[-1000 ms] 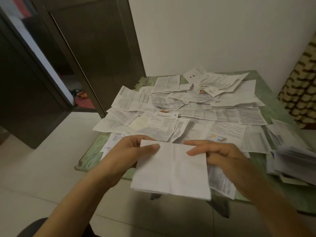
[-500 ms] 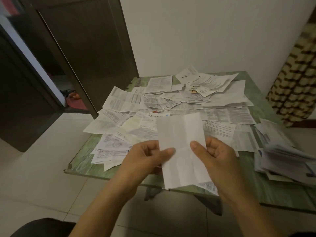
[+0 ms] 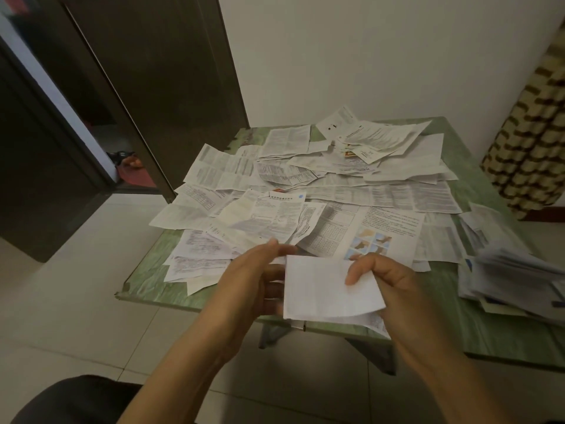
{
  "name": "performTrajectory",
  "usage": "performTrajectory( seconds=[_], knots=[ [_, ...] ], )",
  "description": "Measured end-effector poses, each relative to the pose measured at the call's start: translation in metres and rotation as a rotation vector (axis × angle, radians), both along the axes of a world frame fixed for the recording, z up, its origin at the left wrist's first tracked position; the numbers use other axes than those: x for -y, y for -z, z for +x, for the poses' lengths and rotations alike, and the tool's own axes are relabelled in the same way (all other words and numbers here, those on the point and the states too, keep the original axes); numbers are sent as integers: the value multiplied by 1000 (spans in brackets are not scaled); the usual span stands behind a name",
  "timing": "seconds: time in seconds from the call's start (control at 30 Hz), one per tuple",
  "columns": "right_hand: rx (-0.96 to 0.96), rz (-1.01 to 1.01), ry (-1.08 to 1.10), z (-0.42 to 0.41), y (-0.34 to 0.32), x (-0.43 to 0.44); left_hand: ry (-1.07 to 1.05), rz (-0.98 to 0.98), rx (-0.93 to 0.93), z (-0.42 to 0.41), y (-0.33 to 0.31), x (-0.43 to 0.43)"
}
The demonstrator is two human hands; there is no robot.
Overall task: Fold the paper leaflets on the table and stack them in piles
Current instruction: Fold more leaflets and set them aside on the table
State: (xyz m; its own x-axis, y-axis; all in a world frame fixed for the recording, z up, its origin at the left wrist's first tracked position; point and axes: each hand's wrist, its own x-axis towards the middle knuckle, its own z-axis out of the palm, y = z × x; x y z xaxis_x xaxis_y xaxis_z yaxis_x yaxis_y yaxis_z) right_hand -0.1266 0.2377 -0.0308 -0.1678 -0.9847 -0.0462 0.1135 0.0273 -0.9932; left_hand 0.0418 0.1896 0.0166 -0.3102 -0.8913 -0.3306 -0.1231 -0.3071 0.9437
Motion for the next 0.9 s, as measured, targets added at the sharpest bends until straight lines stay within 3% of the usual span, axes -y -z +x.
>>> performTrajectory(
  seconds=[0.2,0.33,0.47,0.67,0.9],
  knots=[
    [-264,-157,18,1,1,-5,139,-51,88,-5,7,-9],
    [-52,-115,90,-3,-1,-1,2,-159,95,-7,11,-7],
    [-160,3,6,1,-1,-2,1,-269,121,-13,10,-12],
    [-3,27,72,8,0,-1,6,-345,135,-18,13,-12],
    [-170,-61,178,7,3,2,-2,-285,60,-19,12,-12]
  ],
)
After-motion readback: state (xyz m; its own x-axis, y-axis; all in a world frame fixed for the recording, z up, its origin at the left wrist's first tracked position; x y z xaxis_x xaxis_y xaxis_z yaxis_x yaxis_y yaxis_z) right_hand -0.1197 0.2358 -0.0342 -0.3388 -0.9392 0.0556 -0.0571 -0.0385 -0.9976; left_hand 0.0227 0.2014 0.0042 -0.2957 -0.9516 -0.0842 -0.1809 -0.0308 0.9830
